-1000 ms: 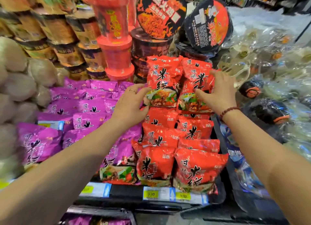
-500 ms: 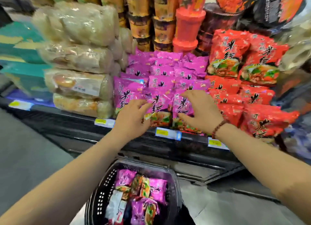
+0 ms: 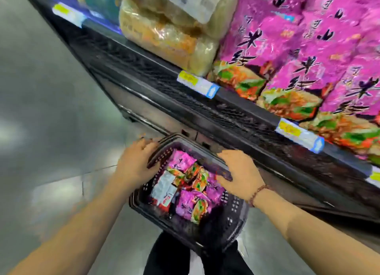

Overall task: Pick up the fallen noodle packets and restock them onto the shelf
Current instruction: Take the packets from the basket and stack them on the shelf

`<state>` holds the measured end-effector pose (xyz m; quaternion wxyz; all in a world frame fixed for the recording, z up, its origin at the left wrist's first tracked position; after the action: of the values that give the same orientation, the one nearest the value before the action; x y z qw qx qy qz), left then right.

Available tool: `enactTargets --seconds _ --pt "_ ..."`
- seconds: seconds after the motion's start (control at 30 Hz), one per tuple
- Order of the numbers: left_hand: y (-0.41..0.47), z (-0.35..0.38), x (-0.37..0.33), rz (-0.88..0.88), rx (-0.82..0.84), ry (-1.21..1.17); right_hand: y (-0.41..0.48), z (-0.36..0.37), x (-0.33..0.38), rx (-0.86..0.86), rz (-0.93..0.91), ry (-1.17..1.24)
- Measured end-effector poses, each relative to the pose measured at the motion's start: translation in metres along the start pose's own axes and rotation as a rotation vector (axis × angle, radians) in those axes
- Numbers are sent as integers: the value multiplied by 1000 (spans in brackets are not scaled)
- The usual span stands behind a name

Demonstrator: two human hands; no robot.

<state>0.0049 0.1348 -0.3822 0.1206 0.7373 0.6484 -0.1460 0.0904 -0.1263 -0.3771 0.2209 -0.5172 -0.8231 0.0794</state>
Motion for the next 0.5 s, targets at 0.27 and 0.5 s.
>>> enactTargets --seconds 0.27,0.5 --pt "-98 152 58 -331 81 -89 41 179 3 336 130 181" --pt "-144 241 75 -428 21 -127 62 318 27 497 -3 133"
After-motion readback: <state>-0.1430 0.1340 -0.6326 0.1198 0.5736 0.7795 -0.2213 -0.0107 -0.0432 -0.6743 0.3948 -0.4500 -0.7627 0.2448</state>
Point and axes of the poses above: each hand's wrist, its own y-axis towards the middle knuckle, its own z-axis out of the palm, x = y × z, the point moved 5 cm from there along y, towards the middle knuckle, and after that the axes turned 14 degrees about z, right-handed, at the moved point
